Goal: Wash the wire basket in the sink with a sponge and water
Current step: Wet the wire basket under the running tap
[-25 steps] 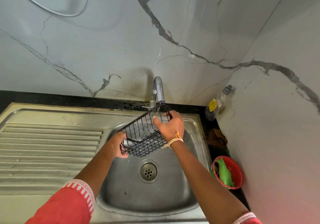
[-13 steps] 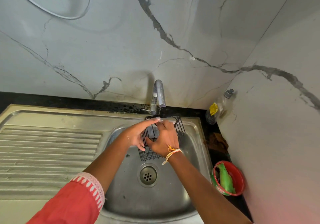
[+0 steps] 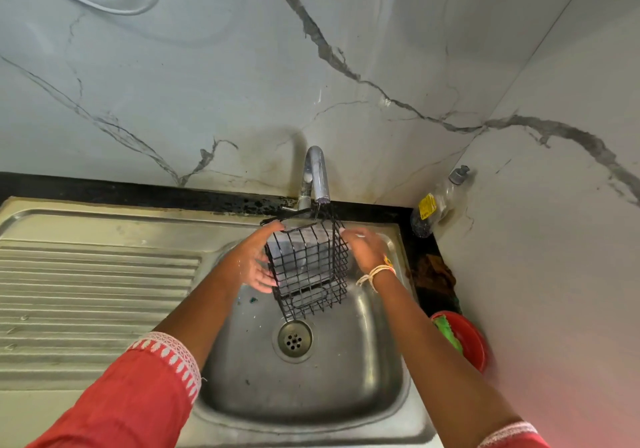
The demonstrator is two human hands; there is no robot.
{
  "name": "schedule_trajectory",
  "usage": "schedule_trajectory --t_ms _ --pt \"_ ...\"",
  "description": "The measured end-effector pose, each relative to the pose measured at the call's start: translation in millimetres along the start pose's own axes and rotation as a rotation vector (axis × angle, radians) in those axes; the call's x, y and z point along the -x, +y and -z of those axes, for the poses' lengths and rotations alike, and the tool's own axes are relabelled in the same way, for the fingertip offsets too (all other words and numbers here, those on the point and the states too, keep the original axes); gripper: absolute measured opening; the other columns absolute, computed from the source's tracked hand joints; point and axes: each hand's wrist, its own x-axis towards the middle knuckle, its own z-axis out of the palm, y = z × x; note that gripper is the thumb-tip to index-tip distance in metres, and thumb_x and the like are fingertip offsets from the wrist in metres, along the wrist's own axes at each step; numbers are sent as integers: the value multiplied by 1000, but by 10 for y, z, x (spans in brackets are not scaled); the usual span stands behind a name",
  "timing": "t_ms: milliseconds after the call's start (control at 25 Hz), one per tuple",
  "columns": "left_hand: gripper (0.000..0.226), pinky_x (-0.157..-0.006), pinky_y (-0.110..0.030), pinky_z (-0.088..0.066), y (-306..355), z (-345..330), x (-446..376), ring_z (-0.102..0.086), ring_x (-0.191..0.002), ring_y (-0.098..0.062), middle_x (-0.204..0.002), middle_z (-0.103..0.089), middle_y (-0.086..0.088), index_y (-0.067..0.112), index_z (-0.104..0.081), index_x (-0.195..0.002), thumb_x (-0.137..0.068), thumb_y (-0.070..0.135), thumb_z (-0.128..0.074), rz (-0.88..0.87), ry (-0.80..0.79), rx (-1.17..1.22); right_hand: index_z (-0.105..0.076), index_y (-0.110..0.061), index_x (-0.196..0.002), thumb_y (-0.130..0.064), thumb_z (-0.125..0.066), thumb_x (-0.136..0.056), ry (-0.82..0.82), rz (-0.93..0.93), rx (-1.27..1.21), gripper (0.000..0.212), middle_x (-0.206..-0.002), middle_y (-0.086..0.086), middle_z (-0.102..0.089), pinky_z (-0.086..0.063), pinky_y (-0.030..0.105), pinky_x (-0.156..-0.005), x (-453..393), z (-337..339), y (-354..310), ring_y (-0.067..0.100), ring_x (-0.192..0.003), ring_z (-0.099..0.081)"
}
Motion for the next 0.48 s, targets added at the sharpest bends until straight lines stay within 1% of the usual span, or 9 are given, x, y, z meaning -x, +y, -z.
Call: schedule_trajectory --t_ms 40,80,120,200,280,320,360,400,480 --pt "114 -97 -57 -43 42 17 12 -49 -119 -51 -140 -38 -34 -2 -29 -143 -63 65 -74 19 -18 32 -58 -19 -122 -51 -58 -88 -119 -88 -155 47 -124 0 -55 -44 42 -96 24 -13 -29 20 -109 -51" --pt "116 -95 -57 -45 78 31 17 -51 -114 -52 -138 -40 -34 -5 -29 -142 -61 66 -74 29 -30 60 -58 -18 -124 -50 -53 -91 -198 -106 -239 46 -124 -2 -52 -41 45 -99 41 -30 -48 18 -112 -46" --pt "119 -92 -56 -47 97 46 19 -54 -109 -52 -135 -43 -34 -7 -32 -141 -60 69 -73 34 -32 81 -62 -18 -120 -48 -51 -93 -224 -52 -226 43 -124 -2 -53 -40 47 -101 48 -54 -56 18 -114 -46" --pt "118 -87 -53 -50 106 80 13 -57 -100 -49 -126 -50 -33 -9 -40 -135 -58 77 -68 35 -16 99 -72 -20 -98 -44 -51 -94 -169 107 -77 32 -112 -1 -62 -45 47 -96 21 -103 -57 20 -109 -54" --pt "116 -82 -49 -52 91 107 22 -57 -96 -45 -116 -56 -29 -8 -48 -128 -58 84 -61 27 11 69 -69 -27 -78 -45 -48 -96 -103 175 66 32 -91 4 -67 -53 48 -80 -14 -109 -67 23 -86 -60" --pt "116 -81 -48 -53 81 115 29 -58 -96 -43 -114 -57 -28 -8 -50 -125 -58 87 -58 23 24 50 -66 -27 -73 -48 -45 -96 -82 191 128 37 -82 6 -68 -53 45 -72 -26 -105 -71 23 -76 -60" --pt "116 -81 -47 -52 77 117 39 -58 -96 -41 -113 -57 -27 -9 -51 -122 -58 88 -55 15 32 35 -64 -26 -70 -51 -43 -96 -56 211 192 42 -76 5 -67 -50 39 -68 -15 -99 -87 23 -72 -59" --pt "116 -81 -47 -52 81 112 46 -59 -96 -39 -113 -58 -26 -9 -52 -119 -59 89 -53 6 35 26 -63 -25 -70 -54 -40 -96 -32 224 238 45 -76 3 -68 -46 35 -69 6 -96 -102 23 -73 -60" --pt "114 -85 -47 -50 102 95 82 -61 -94 -33 -110 -61 -22 -10 -57 -115 -61 91 -48 -18 27 -11 -67 -20 -78 -57 -38 -95 17 206 228 50 -82 3 -68 -48 34 -75 7 -112 -97 22 -79 -61"
